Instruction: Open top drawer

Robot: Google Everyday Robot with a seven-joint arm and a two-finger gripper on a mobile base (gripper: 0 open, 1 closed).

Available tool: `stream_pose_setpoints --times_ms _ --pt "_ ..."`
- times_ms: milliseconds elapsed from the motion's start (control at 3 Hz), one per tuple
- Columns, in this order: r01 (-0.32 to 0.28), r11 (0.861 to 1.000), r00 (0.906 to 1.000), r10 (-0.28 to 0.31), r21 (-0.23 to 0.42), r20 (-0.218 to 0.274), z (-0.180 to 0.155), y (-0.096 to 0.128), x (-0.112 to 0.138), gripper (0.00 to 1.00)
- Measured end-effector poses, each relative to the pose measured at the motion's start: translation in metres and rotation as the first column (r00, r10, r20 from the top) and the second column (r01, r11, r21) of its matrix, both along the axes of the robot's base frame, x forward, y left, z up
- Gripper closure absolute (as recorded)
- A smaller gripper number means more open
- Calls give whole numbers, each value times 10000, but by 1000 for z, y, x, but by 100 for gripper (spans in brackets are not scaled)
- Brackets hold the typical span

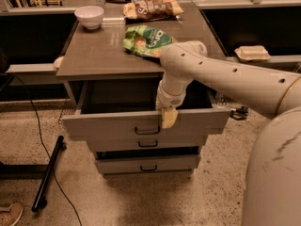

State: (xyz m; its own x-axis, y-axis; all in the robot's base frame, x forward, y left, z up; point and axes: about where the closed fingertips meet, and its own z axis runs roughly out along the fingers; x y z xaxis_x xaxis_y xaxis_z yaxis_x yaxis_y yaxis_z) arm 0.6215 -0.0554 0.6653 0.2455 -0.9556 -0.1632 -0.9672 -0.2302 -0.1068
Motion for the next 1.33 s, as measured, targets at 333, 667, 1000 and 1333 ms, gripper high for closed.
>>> stream_pose_setpoints --times_ms 333,667,1000,1333 --pt "92 9994 9984 -111 -339 -562 -11 -7 -14 0" --pt "527 9964 9907 -606 -670 -1218 -24 -24 -34 0" --pt "1084 9887 9771 -1252 -1037 -1721 -31 -42 -56 0" --pt "1594 9750 9647 -1871 -1547 -1854 -25 -57 -76 18"
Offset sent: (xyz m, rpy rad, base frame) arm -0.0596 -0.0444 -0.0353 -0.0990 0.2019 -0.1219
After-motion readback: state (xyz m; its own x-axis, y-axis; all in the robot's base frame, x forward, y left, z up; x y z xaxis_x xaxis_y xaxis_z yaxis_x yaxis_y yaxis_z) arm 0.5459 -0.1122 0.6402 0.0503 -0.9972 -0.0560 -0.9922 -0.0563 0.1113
